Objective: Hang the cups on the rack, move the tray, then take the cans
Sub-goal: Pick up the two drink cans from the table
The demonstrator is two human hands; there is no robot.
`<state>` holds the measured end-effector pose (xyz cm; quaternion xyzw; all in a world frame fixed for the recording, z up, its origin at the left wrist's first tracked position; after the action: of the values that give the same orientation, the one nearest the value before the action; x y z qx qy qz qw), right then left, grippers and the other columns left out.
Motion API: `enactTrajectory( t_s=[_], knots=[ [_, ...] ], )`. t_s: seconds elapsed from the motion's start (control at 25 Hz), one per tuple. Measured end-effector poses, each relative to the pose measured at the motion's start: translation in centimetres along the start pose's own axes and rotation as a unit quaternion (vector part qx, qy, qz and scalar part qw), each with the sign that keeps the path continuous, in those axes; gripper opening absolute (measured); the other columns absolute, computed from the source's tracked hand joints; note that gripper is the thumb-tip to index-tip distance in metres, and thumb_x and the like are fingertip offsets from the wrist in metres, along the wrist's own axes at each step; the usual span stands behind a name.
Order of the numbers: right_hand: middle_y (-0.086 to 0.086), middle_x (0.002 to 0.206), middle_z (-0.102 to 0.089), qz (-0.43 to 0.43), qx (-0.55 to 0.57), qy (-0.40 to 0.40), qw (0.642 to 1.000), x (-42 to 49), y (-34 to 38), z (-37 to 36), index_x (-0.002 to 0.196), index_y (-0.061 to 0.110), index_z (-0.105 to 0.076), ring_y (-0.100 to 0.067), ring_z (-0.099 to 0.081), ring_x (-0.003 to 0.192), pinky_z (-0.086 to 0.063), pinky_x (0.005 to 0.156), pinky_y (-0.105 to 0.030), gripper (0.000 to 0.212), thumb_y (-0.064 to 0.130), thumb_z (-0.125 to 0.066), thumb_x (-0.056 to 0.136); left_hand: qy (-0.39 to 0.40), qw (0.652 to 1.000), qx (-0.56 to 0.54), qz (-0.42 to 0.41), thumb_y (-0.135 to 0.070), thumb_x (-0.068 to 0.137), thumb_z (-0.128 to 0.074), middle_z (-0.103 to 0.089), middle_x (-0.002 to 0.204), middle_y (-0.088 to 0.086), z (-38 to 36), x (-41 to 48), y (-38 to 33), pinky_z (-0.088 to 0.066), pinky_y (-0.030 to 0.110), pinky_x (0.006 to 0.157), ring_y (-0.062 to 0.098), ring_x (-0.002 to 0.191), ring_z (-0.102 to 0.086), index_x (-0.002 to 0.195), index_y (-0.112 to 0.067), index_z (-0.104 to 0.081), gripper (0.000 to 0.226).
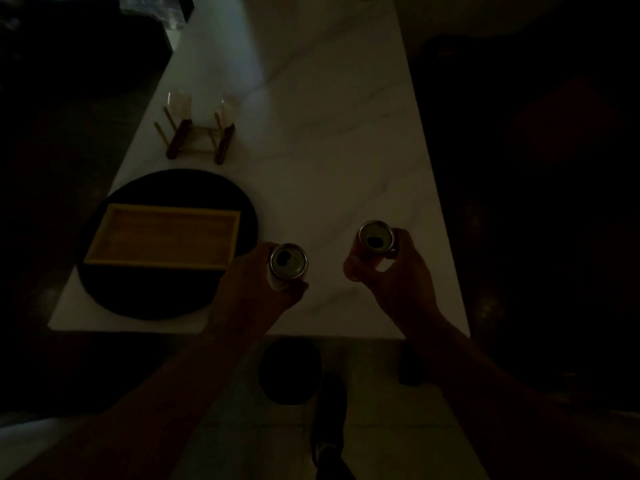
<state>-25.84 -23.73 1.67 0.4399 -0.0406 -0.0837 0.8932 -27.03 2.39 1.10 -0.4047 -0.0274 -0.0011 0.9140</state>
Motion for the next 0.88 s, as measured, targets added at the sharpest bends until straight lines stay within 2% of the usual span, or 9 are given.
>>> enactTrajectory(
  t_s=[0.16,0.28,0.36,0.4,0.52,0.6,0.72,0.8,0.88],
  knots=[
    [0.034,0.109,-0.058,-0.016,0.020,0.006,1.000,-10.4,1.6,-1.4,0.117,0.050,-0.045,-0.005,-0.062,0.110,-0.044,0.081,-0.015,0.059,0.048,-0.086,0.076,0.026,1.000,0.008,0.009,-0.063,0.066,-0.078,-0.069,0.100,-0.015,3.4,-8.4,2.6,-0.051,0.032,0.072,0.009,0.090,-0.067,0.110,-0.036,-0.059,0.055],
    [0.027,0.104,-0.063,-0.036,0.016,0.018,0.999,-16.2,1.3,-3.6,0.112,0.052,-0.045,-0.011,-0.067,0.105,-0.054,0.081,-0.027,0.054,0.056,-0.082,0.073,0.042,0.998,0.040,0.015,-0.059,0.067,-0.082,-0.070,0.100,-0.011,4.8,-12.8,4.9,-0.049,0.031,0.075,0.011,0.089,-0.066,0.107,-0.032,-0.063,0.051],
    [0.018,0.113,-0.067,-0.033,0.002,0.036,0.999,-19.1,0.2,-5.4,0.119,0.041,-0.051,-0.012,-0.067,0.108,-0.058,0.089,-0.038,0.058,0.057,-0.083,0.072,0.055,0.998,0.034,0.028,-0.050,0.068,-0.085,-0.070,0.111,-0.006,4.7,-15.2,6.9,-0.047,0.030,0.086,0.015,0.101,-0.065,0.113,-0.024,-0.067,0.055],
    [0.019,0.114,-0.066,-0.033,0.001,0.040,0.999,-20.2,-0.6,-6.2,0.119,0.042,-0.053,-0.009,-0.066,0.107,-0.059,0.091,-0.038,0.058,0.056,-0.085,0.073,0.067,0.997,0.036,0.033,-0.048,0.069,-0.085,-0.069,0.115,-0.004,4.3,-16.1,7.9,-0.048,0.031,0.090,0.017,0.107,-0.065,0.116,-0.022,-0.067,0.057],
    [0.035,0.102,-0.054,-0.026,-0.029,0.051,0.998,-21.9,-3.7,-9.0,0.115,0.055,-0.044,0.010,-0.058,0.096,-0.048,0.080,-0.016,0.060,0.053,-0.087,0.073,0.072,0.994,0.056,0.054,-0.043,0.066,-0.090,-0.068,0.121,0.001,1.9,-18.3,10.9,-0.041,0.025,0.093,0.022,0.113,-0.063,0.123,-0.020,-0.067,0.066],
    [0.035,0.104,-0.053,-0.028,-0.042,0.064,0.997,-22.1,-6.8,-11.4,0.122,0.048,-0.047,0.016,-0.056,0.097,-0.039,0.079,-0.009,0.064,0.049,-0.088,0.073,0.066,0.994,0.054,0.065,-0.039,0.066,-0.092,-0.069,0.122,0.005,-0.9,-18.8,13.5,-0.043,0.029,0.094,0.026,0.113,-0.063,0.124,-0.017,-0.066,0.068],
    [0.010,0.123,-0.066,-0.041,-0.050,0.093,0.994,-21.4,-13.5,-16.3,0.128,0.033,-0.055,-0.008,-0.063,0.110,-0.051,0.086,-0.021,0.062,0.043,-0.088,0.076,0.078,0.992,0.066,0.075,-0.046,0.067,-0.088,-0.068,0.122,0.004,-6.5,-18.7,18.5,-0.052,0.037,0.093,0.024,0.111,-0.065,0.126,-0.023,-0.064,0.068],
    [0.004,0.130,-0.065,-0.051,-0.063,0.123,0.989,-20.5,-17.7,-19.8,0.134,0.029,-0.056,-0.016,-0.063,0.117,-0.056,0.095,-0.035,0.065,0.042,-0.085,0.078,0.086,0.990,0.066,0.084,-0.052,0.069,-0.083,-0.067,0.122,-0.001,-10.5,-18.2,22.0,-0.053,0.038,0.095,0.019,0.110,-0.064,0.125,-0.026,-0.064,0.064],
    [0.003,0.131,-0.064,-0.052,-0.075,0.149,0.985,-19.5,-21.7,-23.3,0.136,0.026,-0.055,-0.018,-0.063,0.119,-0.056,0.099,-0.039,0.066,0.045,-0.083,0.079,0.079,0.991,0.074,0.084,-0.054,0.070,-0.083,-0.067,0.120,-0.004,-14.3,-17.8,25.5,-0.053,0.039,0.094,0.016,0.110,-0.063,0.124,-0.027,-0.063,0.064]
  ],
)
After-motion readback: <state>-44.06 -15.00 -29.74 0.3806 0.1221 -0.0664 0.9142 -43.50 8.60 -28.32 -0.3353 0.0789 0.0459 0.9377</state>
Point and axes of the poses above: each hand's wrist, its own x-axis towards the middle knuckle, its own z-axis out of the back of the hand, y = z × x, the point moved 6 cm from there along x, towards the middle knuckle
